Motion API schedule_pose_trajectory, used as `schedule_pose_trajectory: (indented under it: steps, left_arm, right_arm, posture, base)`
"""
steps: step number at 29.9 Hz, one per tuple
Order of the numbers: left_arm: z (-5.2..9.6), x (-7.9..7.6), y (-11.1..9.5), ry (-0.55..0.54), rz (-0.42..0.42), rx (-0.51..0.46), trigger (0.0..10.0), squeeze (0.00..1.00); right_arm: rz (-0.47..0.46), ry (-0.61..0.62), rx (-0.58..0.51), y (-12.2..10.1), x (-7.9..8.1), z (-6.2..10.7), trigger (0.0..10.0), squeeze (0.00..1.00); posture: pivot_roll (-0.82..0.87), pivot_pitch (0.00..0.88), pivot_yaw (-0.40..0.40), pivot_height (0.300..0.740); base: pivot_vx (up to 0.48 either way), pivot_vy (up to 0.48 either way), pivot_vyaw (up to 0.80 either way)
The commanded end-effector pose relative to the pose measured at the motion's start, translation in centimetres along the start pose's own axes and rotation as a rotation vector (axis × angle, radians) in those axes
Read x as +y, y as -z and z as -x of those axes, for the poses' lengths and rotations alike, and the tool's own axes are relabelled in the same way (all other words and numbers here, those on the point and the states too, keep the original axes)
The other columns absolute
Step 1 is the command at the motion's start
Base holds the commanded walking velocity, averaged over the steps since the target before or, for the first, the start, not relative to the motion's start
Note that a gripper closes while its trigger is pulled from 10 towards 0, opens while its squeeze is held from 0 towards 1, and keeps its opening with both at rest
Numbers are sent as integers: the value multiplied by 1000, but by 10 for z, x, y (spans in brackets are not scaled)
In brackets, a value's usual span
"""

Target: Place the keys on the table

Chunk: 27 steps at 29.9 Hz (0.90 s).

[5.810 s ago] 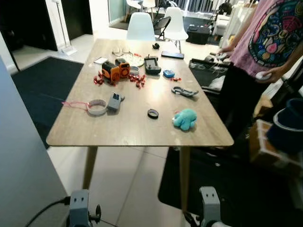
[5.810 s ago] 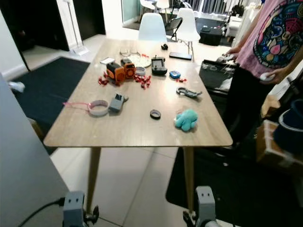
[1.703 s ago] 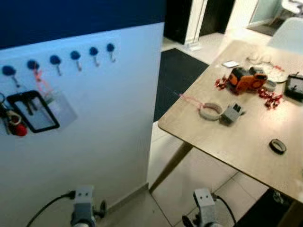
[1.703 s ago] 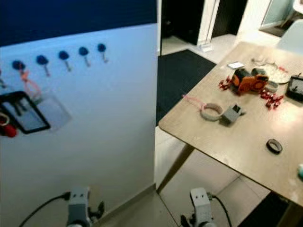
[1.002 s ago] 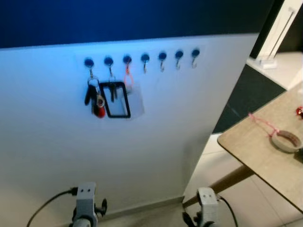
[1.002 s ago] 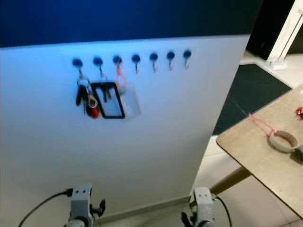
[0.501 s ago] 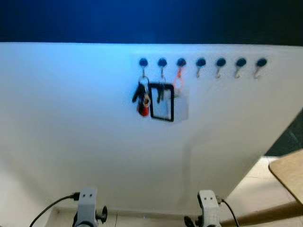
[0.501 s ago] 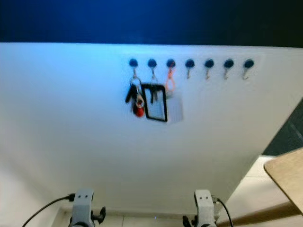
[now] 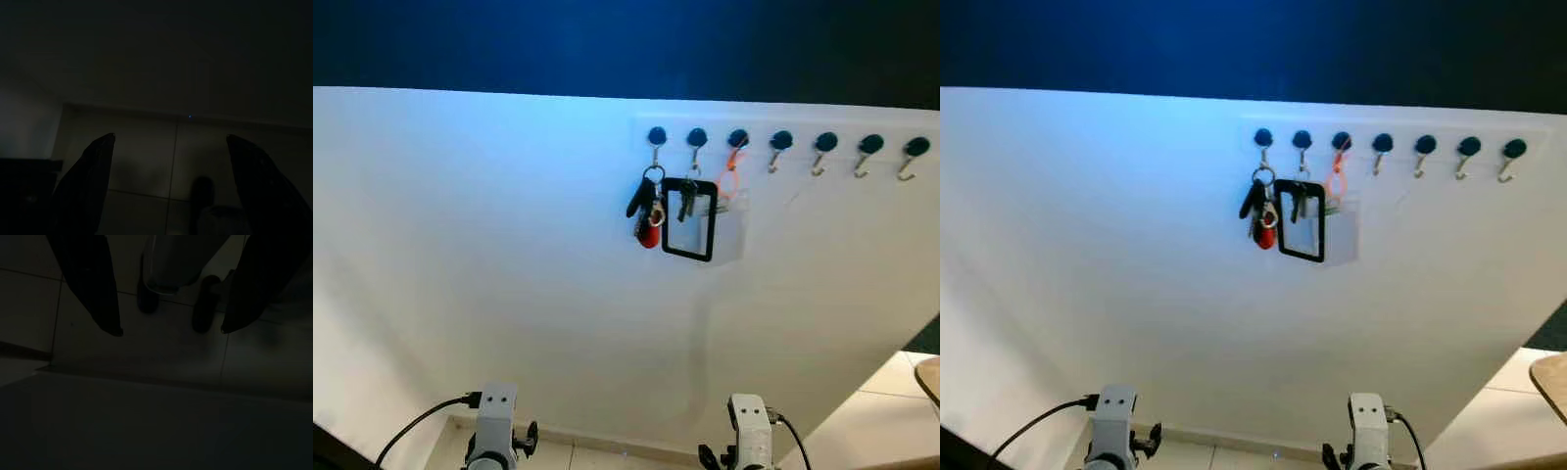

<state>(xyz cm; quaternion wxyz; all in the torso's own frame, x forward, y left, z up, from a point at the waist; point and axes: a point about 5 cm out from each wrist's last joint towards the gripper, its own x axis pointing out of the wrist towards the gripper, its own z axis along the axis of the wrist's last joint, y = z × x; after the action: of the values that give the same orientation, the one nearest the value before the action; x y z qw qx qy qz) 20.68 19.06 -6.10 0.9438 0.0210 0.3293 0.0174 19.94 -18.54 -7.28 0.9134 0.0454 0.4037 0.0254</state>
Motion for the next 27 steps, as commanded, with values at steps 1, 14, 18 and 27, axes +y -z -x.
schedule_pose_trajectory:
  steps: [1,14,18,27]
  left_arm:
    - [0,-2,0,12,2,-1,10000,0]
    - [1,-4,2,21,2,-3,10000,0]
    - [2,-3,3,21,0,-4,10000,0]
    - [1,-2,-2,38,-23,-36,10000,0]
  right_arm:
    - [-9,4,13,5,0,1,10000,0]
    - [-7,-5,14,4,3,0,10000,0]
    - [-7,-8,13,4,5,0,10000,0]
    - [-14,-11,12,4,6,0,10000,0]
  posture:
    - [24,38,13,740]
    - [35,43,6,740]
    - [36,45,9,740]
    - [38,45,12,740]
  base:
    - [0,266,0]
    - [0,280,0]
    - [0,282,0]
    - [0,30,0]
